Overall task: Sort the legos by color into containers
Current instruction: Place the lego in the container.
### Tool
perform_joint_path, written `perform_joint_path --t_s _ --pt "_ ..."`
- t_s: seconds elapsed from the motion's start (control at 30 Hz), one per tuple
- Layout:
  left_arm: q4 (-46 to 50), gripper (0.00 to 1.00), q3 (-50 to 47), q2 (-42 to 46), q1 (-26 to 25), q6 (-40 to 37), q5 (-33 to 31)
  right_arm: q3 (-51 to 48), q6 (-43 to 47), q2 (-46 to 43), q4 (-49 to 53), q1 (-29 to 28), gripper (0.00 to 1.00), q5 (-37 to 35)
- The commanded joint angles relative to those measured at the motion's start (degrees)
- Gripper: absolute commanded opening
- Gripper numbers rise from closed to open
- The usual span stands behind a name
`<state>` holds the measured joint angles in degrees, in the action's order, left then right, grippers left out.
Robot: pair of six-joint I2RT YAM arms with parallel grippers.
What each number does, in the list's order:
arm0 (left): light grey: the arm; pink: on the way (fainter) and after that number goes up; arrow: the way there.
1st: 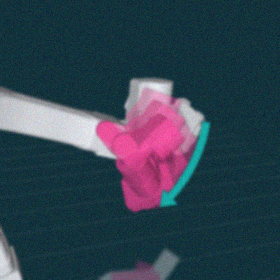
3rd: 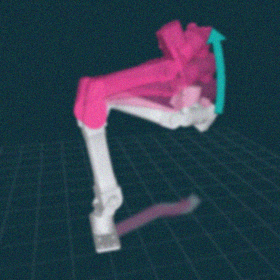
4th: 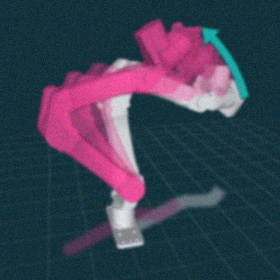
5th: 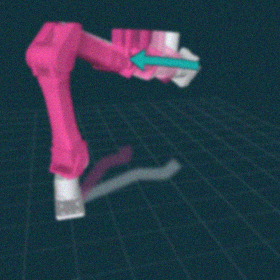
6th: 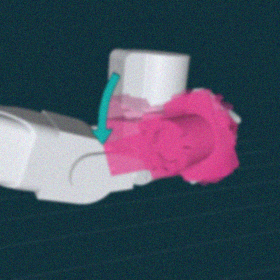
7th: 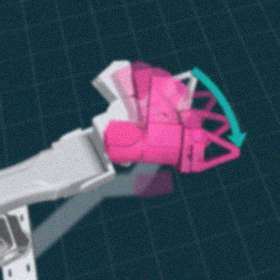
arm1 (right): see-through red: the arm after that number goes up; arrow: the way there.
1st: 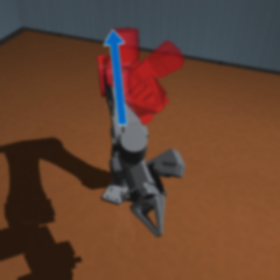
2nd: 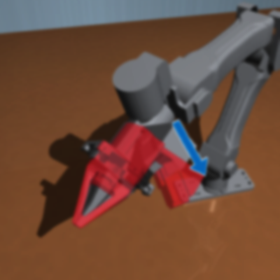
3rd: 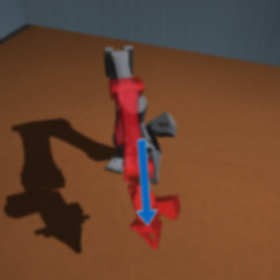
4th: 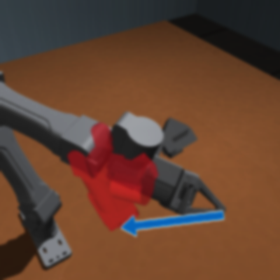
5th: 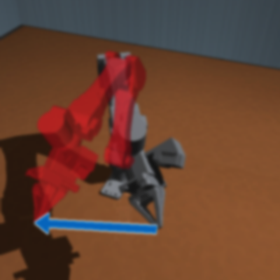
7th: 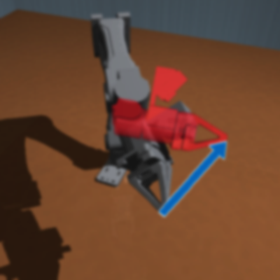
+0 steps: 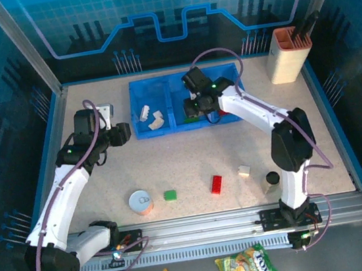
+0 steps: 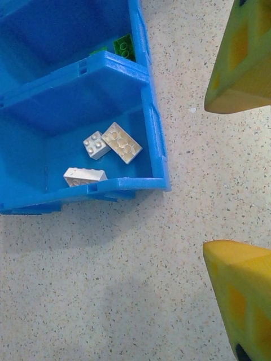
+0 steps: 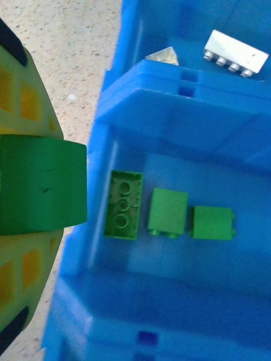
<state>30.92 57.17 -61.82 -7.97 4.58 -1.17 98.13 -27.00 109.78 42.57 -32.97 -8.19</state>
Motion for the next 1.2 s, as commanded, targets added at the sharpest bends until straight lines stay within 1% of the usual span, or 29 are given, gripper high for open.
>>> perform_joint_path --t_s 0.0,0.1,0.33,0.43,0.63,0.73,0.93,1.17 --pt "-0.6 0.62 0.0 -0.2 0.8 1.2 1.6 6.3 0.6 5.2 1.4 1.5 0.15 2.8" --pt "-0.6 0.62 -0.1 -0.3 0.8 1.1 1.5 12.4 -0.2 10.7 2.8 2.6 0.15 2.6" --pt "-0.7 0.62 -0.2 -0.7 0.9 1.2 1.3 27.9 -1.1 23.1 7.5 3.9 0.15 -3.3" --pt "-0.7 0.62 -0.2 -0.9 0.9 1.2 1.3 33.3 -0.4 28.3 8.4 4.0 0.16 -5.4" --pt "-0.7 0.62 -0.2 -1.1 0.9 1.0 1.2 42.4 0.1 35.9 9.4 4.4 0.18 -10.0" --pt "-0.7 0.62 -0.2 -1.2 0.9 1.1 1.1 43.3 0.2 37.7 7.8 5.0 0.19 -11.0" --pt "-0.6 0.62 -0.3 -1.0 0.9 1.0 1.0 43.4 2.1 40.5 3.9 5.2 0.21 -10.2" --pt "-0.6 0.61 -0.3 -1.0 1.0 1.0 1.0 43.4 2.8 41.7 1.3 5.2 0.22 -10.2"
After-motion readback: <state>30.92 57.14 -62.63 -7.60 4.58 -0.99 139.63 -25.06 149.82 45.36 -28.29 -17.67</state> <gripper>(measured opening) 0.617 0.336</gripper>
